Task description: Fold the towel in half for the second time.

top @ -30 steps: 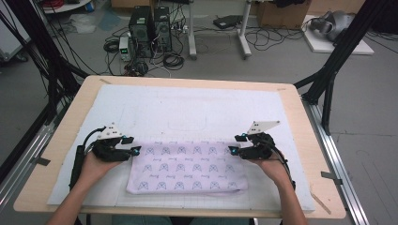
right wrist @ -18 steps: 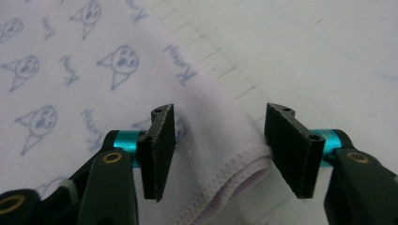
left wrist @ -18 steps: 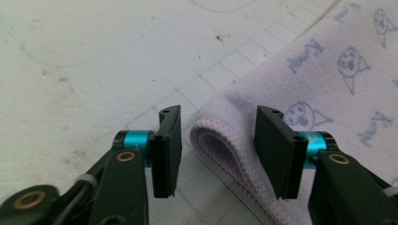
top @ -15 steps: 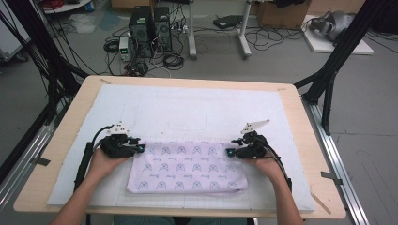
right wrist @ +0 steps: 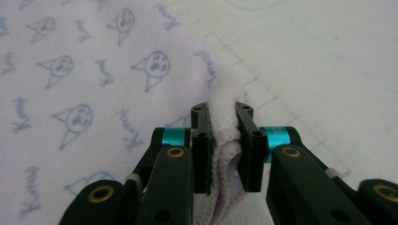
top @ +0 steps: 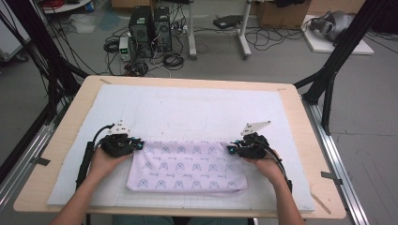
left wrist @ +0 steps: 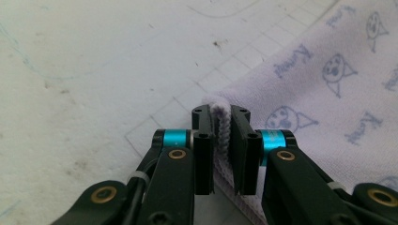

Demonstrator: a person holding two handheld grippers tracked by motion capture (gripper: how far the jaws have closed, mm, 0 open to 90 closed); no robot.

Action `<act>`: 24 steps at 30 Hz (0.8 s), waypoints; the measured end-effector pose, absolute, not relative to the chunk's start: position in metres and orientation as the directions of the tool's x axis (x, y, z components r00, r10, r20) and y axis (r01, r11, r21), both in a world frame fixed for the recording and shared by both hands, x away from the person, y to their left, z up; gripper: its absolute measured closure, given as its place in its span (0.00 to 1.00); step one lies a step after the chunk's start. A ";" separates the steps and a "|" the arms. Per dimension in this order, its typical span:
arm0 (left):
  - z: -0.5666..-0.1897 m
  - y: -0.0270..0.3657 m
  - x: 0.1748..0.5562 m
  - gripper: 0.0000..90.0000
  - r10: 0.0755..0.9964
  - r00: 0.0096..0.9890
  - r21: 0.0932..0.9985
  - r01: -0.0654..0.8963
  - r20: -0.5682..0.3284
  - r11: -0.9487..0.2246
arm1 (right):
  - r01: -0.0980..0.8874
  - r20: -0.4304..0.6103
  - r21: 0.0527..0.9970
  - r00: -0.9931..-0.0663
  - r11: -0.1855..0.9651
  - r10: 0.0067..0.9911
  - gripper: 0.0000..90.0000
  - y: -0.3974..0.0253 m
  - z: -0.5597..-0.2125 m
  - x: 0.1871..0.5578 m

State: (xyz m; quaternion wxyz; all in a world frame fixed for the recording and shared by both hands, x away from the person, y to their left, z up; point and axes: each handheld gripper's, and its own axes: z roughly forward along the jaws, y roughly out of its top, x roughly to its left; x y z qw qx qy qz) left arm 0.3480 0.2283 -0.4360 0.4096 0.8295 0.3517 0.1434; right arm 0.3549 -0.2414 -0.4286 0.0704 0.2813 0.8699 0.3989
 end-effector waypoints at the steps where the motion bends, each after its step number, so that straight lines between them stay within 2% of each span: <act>1: -0.433 0.228 0.349 0.90 0.700 0.713 0.781 0.461 -0.043 -0.421 | 0.428 0.097 0.738 -0.832 0.522 0.546 0.88 -0.242 -0.426 0.355; 7: -0.407 0.226 0.368 0.90 0.734 0.679 0.819 0.428 -0.011 -0.383 | 0.390 0.021 0.752 -0.820 0.531 0.572 0.88 -0.240 -0.402 0.366; 13: -0.372 0.226 0.401 0.90 0.766 0.641 0.838 0.394 0.044 -0.378 | 0.371 -0.028 0.777 -0.786 0.508 0.618 0.88 -0.238 -0.370 0.395; 15: -0.363 0.224 0.416 0.90 0.780 0.621 0.842 0.378 0.078 -0.385 | 0.369 -0.048 0.785 -0.765 0.498 0.642 0.85 -0.237 -0.361 0.409; 16: -0.360 0.222 0.425 0.85 0.808 0.579 0.838 0.385 0.108 -0.388 | 0.365 -0.062 0.793 -0.747 0.487 0.661 0.74 -0.236 -0.359 0.416; 17: -0.359 0.221 0.431 0.73 0.830 0.544 0.836 0.392 0.127 -0.384 | 0.384 -0.056 0.800 -0.717 0.461 0.695 0.66 -0.235 -0.357 0.425; 19: -0.359 0.225 0.435 0.66 0.850 0.515 0.842 0.405 0.110 -0.355 | 0.405 -0.023 0.811 -0.699 0.422 0.715 0.63 -0.234 -0.360 0.432; 21: -0.366 0.227 0.433 0.61 0.838 0.537 0.823 0.430 0.098 -0.372 | 0.437 -0.009 0.784 -0.702 0.441 0.712 0.59 -0.231 -0.368 0.433; 24: -0.378 0.229 0.419 0.61 0.817 0.571 0.825 0.421 0.082 -0.377 | 0.455 0.009 0.763 -0.718 0.459 0.696 0.59 -0.231 -0.380 0.426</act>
